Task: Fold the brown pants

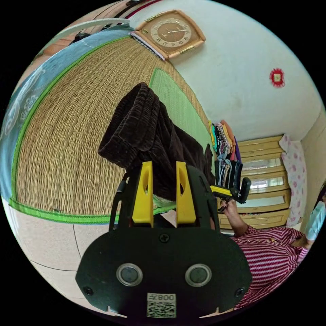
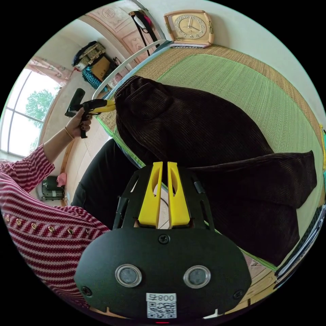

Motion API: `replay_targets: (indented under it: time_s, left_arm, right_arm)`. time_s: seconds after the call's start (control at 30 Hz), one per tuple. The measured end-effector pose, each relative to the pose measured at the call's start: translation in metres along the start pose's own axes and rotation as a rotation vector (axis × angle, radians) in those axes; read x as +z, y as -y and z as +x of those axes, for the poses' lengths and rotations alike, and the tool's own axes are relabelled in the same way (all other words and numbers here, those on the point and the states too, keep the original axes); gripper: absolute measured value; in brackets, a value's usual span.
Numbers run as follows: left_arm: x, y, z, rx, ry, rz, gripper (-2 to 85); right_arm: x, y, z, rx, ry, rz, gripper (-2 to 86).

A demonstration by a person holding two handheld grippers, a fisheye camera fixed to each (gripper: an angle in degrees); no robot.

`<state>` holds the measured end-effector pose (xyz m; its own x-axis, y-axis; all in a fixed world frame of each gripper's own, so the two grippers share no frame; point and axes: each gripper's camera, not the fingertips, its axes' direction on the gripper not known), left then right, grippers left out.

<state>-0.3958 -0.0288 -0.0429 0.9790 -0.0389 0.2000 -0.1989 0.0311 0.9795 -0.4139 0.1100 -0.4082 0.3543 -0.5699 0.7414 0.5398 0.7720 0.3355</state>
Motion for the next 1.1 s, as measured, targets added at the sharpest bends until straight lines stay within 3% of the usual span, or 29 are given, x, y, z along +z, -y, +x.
replay_targets:
  time_s: [0.1, 0.3, 0.43, 0.53, 0.67, 1.1]
  left_arm:
    - [0.017, 0.006, -0.006, -0.036, -0.008, 0.043, 3.4]
    - [0.026, 0.007, 0.028, 0.142, 0.081, 0.138, 1.4]
    - [0.067, 0.008, 0.013, 0.081, 0.213, 0.024, 1.2]
    - [0.085, 0.005, 0.001, -0.004, 0.140, 0.059, 1.1]
    - [0.096, 0.003, 0.019, 0.022, 0.122, 0.107, 1.0]
    - [0.145, 0.001, 0.058, 0.004, 0.203, 0.063, 1.0]
  right_arm:
    - [0.001, -0.002, -0.004, -0.005, 0.003, -0.005, 2.6]
    - [-0.024, -0.015, -0.019, -0.034, 0.000, 0.062, 2.7]
    - [0.018, -0.021, -0.019, -0.028, 0.023, -0.019, 2.7]
    - [0.063, -0.022, -0.020, -0.026, -0.005, -0.119, 2.7]
    - [0.070, -0.025, -0.019, -0.032, -0.003, -0.114, 2.7]
    - [0.090, -0.042, -0.014, -0.099, -0.024, -0.156, 2.8]
